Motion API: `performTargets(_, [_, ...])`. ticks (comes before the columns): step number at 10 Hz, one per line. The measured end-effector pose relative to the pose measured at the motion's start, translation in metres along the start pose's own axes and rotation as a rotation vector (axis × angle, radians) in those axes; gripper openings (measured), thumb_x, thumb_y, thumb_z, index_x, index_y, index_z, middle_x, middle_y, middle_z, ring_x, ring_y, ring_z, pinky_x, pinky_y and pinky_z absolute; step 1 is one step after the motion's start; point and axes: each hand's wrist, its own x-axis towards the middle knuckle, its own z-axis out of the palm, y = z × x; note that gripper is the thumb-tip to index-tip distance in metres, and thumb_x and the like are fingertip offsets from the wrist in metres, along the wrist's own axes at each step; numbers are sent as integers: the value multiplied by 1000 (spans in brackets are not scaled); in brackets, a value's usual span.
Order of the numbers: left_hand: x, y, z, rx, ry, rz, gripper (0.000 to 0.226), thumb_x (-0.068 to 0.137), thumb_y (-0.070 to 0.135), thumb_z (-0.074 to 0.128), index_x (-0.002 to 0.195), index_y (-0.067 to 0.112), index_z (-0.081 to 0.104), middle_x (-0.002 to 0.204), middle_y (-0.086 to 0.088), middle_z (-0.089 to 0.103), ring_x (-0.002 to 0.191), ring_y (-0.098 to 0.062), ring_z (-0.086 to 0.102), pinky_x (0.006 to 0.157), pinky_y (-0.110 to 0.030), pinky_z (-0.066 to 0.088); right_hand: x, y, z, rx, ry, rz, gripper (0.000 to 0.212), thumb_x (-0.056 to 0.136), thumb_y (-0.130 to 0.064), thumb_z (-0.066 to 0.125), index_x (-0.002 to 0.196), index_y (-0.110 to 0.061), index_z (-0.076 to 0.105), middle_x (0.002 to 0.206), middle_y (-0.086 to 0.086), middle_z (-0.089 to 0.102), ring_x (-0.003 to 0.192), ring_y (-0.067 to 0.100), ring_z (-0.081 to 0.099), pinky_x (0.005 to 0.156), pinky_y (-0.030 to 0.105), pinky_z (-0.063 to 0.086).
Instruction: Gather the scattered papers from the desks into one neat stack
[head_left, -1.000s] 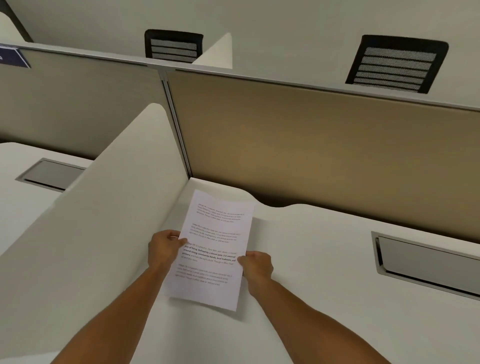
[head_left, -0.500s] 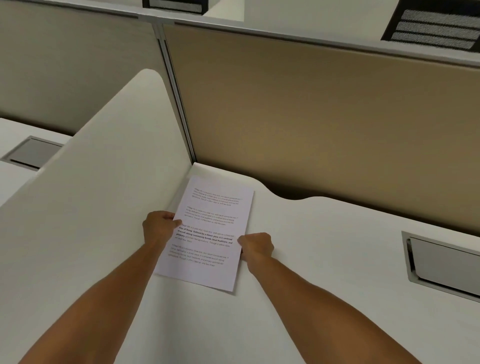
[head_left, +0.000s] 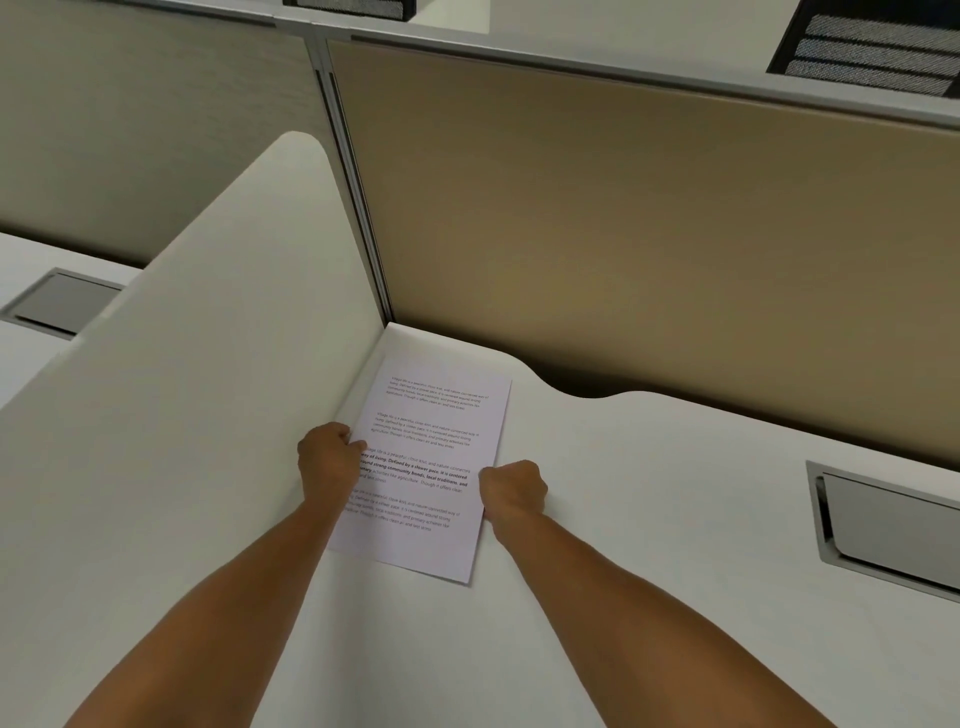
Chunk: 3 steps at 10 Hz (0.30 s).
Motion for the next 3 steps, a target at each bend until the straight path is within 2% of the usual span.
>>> performTargets(1, [-1,-1,-3,59,-76,2,32,87,10,68,68,26,48,78,-2,56,80,-20,58,75,-23,39,-6,-4,-5,-33,-53,4,10,82,-14,56,74,-8,58,91,13,72,82,33,73,70,36,59])
performTargets(2, [-7,7,-16,149,-236,18,57,92,24,65,141,1,46,139,-17,56,129,-31,53,109,-36,41,-7,-3,-15,-63,-88,-3,9,85,-11,52,77,-7,54,85,11,64,76,29,62,63,29,47])
performTargets(3, [-18,14,-27,151,-320,56,68,91,29,67,147,5,39,147,-16,48,133,-30,48,110,-35,38,-10,-1,-24,-117,-120,-4,12,87,-10,51,76,-7,52,83,8,59,72,26,57,54,24,40])
